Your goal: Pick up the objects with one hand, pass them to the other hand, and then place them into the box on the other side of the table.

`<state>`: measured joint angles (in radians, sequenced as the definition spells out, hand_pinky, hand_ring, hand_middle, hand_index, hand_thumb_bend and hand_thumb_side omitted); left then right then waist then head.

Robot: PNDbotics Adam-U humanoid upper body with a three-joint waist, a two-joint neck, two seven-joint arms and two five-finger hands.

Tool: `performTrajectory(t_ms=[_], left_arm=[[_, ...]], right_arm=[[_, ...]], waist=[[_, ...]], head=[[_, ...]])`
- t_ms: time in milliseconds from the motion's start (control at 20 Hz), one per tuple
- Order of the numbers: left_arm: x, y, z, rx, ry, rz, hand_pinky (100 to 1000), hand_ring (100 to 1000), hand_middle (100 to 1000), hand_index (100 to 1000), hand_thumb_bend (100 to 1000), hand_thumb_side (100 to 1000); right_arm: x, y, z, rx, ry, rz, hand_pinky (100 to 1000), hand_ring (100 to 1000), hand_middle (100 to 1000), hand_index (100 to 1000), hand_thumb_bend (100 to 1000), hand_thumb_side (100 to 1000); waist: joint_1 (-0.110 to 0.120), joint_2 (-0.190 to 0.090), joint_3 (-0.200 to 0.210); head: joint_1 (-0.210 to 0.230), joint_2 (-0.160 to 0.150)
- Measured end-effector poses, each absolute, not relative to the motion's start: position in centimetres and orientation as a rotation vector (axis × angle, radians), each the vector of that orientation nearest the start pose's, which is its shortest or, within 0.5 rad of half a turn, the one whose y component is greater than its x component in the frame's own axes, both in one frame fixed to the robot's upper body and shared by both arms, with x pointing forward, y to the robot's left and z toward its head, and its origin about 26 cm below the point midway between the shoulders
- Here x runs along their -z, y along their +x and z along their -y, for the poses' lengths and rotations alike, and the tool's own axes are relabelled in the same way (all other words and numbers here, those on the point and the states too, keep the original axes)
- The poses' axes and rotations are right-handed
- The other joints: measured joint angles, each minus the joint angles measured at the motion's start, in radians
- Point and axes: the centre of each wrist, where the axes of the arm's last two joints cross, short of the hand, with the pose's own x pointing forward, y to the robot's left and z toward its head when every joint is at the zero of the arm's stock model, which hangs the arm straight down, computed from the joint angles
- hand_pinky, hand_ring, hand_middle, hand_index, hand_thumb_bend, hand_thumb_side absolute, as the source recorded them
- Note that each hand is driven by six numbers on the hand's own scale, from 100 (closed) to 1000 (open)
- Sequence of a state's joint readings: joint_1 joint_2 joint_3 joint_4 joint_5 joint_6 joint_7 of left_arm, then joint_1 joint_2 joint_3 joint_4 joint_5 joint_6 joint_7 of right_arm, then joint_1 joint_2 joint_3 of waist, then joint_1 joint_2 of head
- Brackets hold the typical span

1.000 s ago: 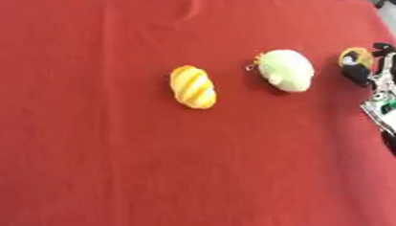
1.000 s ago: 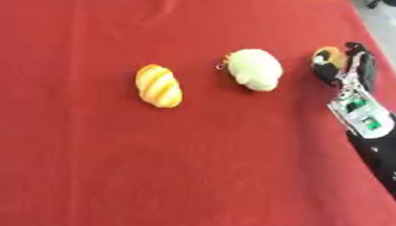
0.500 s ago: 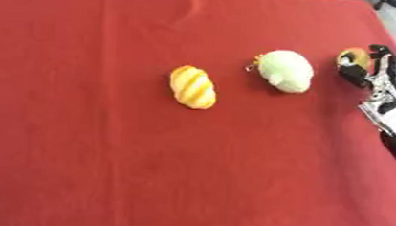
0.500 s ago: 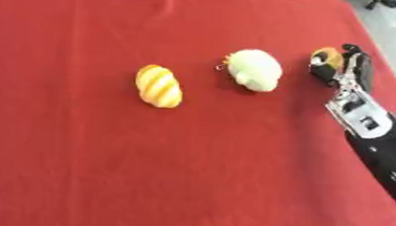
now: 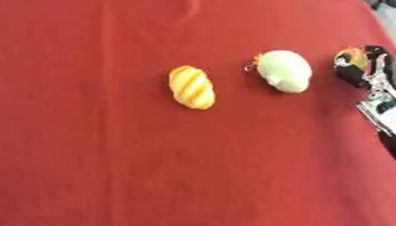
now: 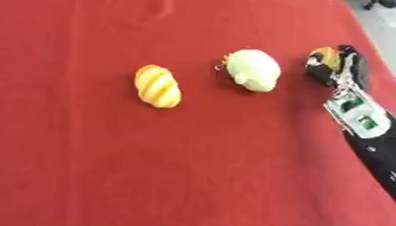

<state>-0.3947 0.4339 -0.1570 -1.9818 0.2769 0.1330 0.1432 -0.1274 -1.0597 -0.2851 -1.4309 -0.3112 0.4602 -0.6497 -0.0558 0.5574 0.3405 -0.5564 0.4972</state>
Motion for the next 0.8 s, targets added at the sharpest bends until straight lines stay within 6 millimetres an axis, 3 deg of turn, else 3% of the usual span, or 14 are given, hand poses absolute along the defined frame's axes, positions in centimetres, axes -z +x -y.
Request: performTrajectory(t_ms=[200,500,750,800], left_arm=[[-21.6,30.62,-23.04,0.328,-0.095,2.146,641,663,764,807,100,855],[-21.58,30.62,-23.04,0.329,-0.095,2.145,642,664,764,807,100,856],[-21.57,30.62,-23.04,0.33,-0.095,2.146,643,664,764,807,100,855],[-21.56,30.61,-23.05,0.33,-0.095,2.146,643,664,765,807,100,855]], right_arm=[[-24.14,27.84,52.49,0.306,-1.368,1.305,772,895,612,823,415,190],[-24.25,27.9,52.24,0.302,-1.365,1.314,762,871,539,784,517,100],[-24.37,27.91,52.25,0.306,-1.368,1.319,749,840,484,734,478,100],[-24.38,27.89,52.27,0.309,-1.372,1.321,747,829,471,722,426,100]], waist=[[-0.001,0.0,0.0],[-0.002,0.001,-0.001],[-0.002,0.001,-0.002],[-0.002,0.001,-0.002]], head=[[0.0,0.0],[-0.001,0.0],[-0.001,0.0],[-0.001,0.0]])
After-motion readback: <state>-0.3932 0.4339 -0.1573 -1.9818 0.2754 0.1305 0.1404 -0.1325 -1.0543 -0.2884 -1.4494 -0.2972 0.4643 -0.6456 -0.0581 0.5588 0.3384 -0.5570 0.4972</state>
